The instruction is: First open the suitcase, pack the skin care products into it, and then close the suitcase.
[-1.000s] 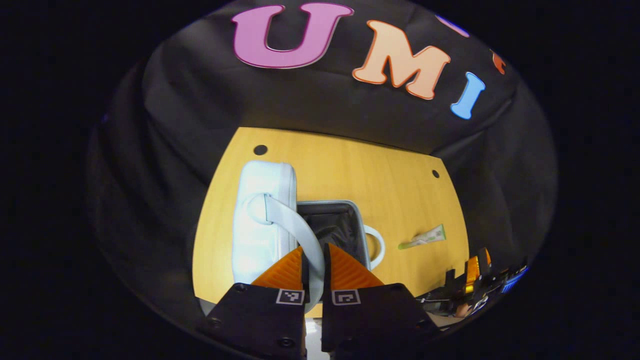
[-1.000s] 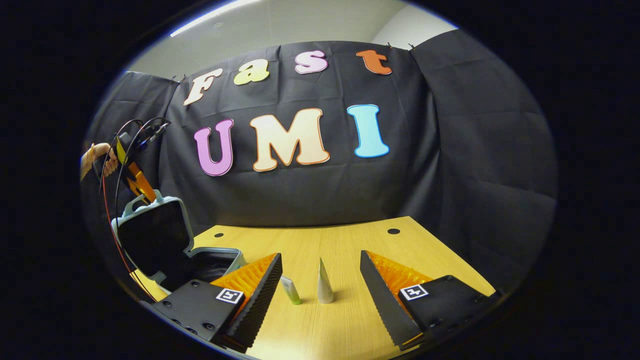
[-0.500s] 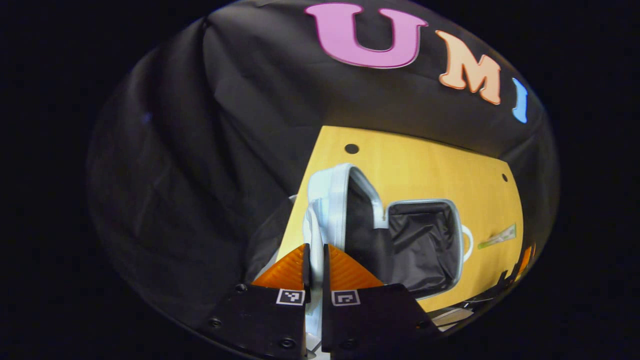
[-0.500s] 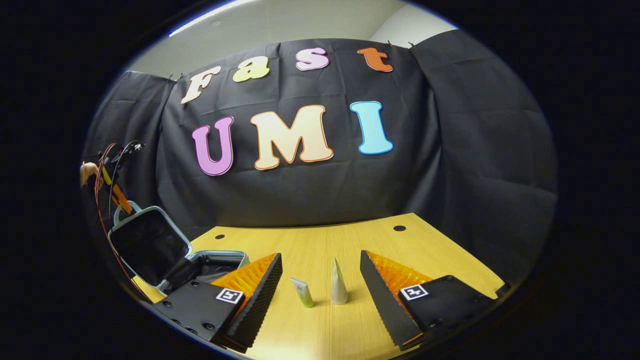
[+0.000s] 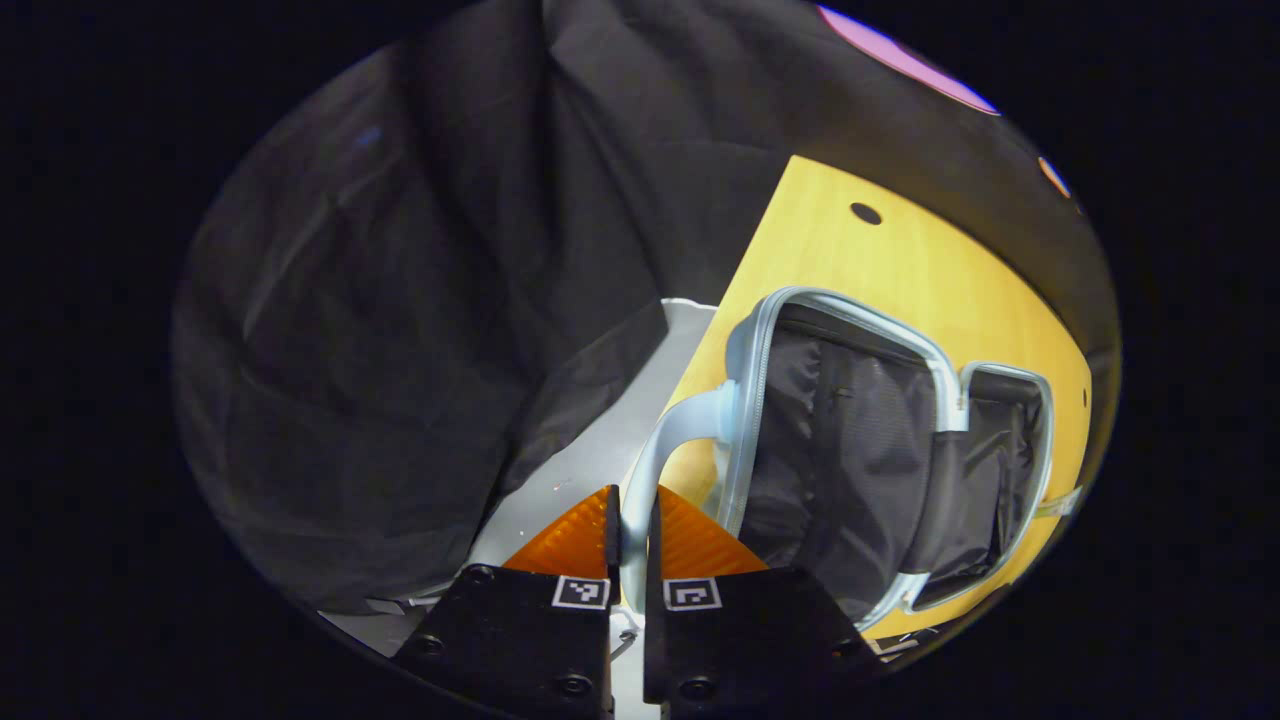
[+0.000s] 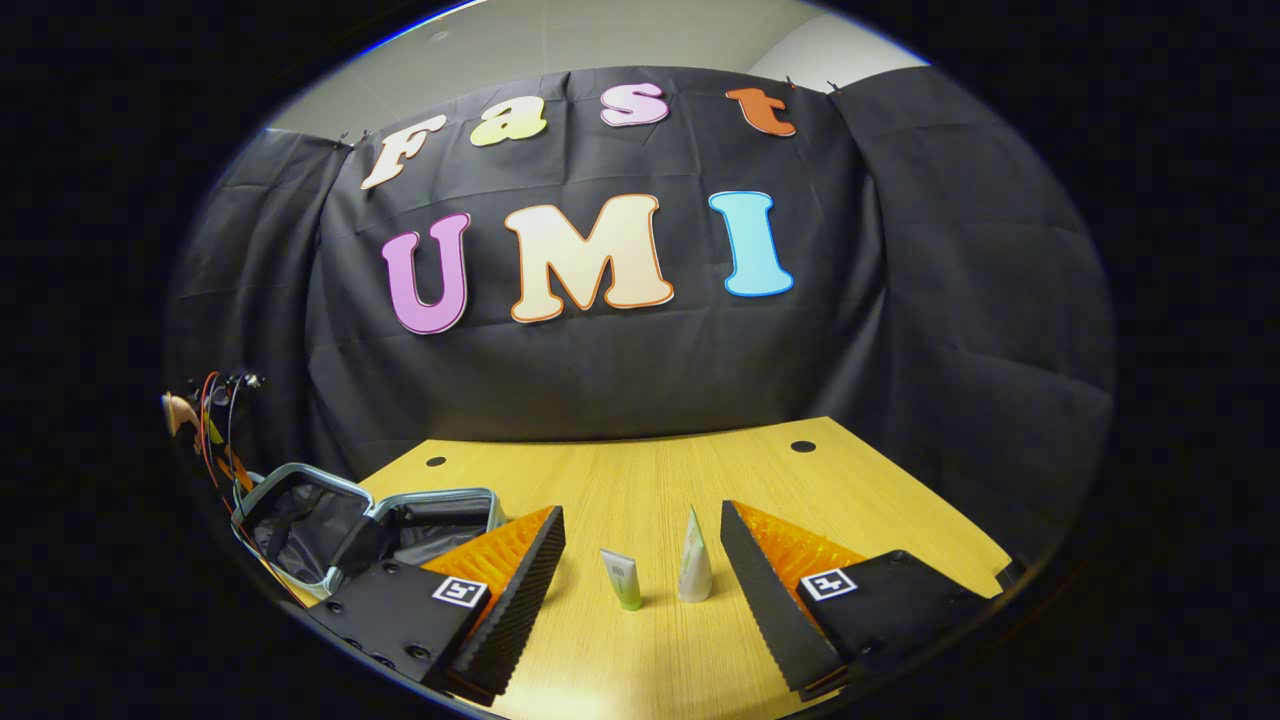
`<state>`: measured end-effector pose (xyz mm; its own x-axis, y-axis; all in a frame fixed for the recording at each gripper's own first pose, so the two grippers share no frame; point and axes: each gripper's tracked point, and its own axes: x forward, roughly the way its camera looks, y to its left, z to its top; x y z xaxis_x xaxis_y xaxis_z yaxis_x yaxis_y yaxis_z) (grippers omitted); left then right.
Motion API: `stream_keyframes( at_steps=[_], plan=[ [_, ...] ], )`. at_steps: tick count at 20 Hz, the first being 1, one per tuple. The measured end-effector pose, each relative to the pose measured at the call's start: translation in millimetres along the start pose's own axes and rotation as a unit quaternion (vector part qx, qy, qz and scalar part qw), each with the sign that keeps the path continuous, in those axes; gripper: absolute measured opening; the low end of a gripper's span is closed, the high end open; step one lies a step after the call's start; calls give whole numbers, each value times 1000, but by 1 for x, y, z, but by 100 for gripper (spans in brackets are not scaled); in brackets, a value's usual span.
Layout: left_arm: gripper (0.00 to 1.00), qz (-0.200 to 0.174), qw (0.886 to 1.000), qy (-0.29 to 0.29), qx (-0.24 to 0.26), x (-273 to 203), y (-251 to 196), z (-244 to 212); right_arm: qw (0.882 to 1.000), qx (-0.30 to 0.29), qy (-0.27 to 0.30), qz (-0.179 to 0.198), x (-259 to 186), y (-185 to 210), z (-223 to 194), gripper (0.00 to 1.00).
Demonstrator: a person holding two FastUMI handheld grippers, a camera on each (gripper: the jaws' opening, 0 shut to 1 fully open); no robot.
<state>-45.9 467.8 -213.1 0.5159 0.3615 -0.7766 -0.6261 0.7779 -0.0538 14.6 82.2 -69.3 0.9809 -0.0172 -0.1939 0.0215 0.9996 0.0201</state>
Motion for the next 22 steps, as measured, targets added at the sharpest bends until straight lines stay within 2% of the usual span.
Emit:
stream_keyframes(
  at_steps=[6,9,10,15,17,22],
  plan=[
    [5,8,1000,29,-3,38,3,-7,1000,-6,-4,-20,1,3,3,98],
    [12,32,999,21,8,39,9,-4,1000,-2,5,-28,2,-5,0,97],
    [22,37,999,11,19,32,9,0,1000,0,6,-29,3,-8,0,97],
    [92,69,994,-40,72,-11,-12,10,1000,-2,23,-12,11,-22,-7,98],
    [84,58,993,-63,87,-38,-41,6,1000,-8,30,2,18,-28,-10,98],
    [84,-15,987,-126,95,-103,-153,-19,996,-13,62,61,36,-47,-22,98]
  ],
)
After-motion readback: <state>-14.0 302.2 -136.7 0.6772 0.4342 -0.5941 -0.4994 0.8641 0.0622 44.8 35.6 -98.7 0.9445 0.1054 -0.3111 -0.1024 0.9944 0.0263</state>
